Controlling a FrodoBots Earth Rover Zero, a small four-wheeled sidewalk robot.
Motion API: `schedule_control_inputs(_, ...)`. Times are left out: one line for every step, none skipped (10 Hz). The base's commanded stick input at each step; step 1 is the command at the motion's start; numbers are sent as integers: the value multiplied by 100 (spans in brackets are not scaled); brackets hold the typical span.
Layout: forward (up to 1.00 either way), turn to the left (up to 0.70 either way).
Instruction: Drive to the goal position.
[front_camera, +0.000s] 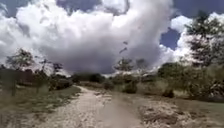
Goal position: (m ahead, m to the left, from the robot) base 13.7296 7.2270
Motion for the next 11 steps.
schedule_control_inputs(85, 0)
schedule_control_inputs(85, 0)
schedule_control_inputs(85, 0)
schedule_control_inputs(85, 0)
schedule_control_inputs(85, 0)
schedule_control_inputs(85, 0)
schedule_control_inputs(85, 0)
schedule_control_inputs(85, 0)
schedule_control_inputs(85, 0)
schedule_control_inputs(85, 0)
schedule_control_inputs(85, 0)
